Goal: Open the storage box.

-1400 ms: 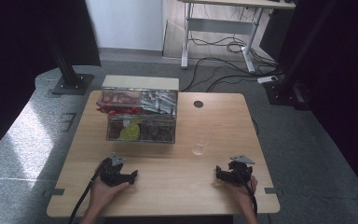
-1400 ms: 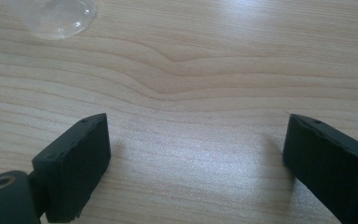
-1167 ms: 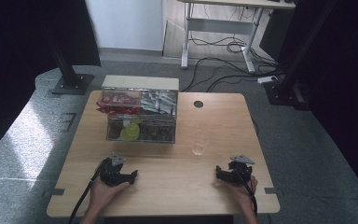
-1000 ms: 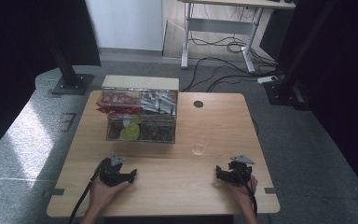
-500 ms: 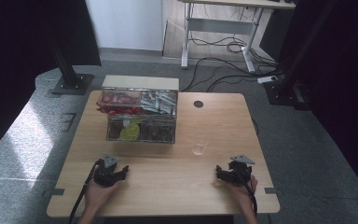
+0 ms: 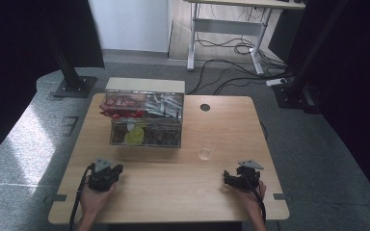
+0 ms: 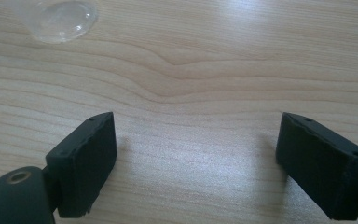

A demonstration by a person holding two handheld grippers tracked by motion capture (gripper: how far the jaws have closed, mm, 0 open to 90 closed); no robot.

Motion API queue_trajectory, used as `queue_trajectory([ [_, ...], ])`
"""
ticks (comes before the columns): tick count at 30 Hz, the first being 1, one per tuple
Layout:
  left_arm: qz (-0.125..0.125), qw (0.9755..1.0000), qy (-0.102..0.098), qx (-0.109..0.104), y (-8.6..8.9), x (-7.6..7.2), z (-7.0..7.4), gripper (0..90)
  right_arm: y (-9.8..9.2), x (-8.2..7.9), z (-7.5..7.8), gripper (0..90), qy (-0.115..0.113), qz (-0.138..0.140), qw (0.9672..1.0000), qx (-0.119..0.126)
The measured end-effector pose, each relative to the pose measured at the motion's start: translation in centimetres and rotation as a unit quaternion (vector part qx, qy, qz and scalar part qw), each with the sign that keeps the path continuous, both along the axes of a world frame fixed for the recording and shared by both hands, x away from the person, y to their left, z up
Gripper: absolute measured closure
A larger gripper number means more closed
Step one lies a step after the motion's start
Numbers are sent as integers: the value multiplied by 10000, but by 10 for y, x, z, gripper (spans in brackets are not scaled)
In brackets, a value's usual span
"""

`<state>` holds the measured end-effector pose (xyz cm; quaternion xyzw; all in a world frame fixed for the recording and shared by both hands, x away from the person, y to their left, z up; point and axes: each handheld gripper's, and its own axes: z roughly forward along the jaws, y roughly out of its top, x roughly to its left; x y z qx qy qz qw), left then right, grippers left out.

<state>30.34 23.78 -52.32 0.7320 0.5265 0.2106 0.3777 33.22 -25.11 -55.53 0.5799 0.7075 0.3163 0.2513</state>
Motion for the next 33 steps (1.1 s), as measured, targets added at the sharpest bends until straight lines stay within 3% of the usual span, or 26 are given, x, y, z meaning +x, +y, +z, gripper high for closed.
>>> queue_trajectory([
  [9,-14,10000,34,-69,7,2,7,900,0,0,0,129,-2,-3,10000,0],
  [19,-108,9999,59,-34,0,11,11,900,0,0,0,129,-2,-3,10000,0],
  [33,-197,9997,21,-146,-6,27,20,900,0,1,0,134,-8,-2,10000,0],
])
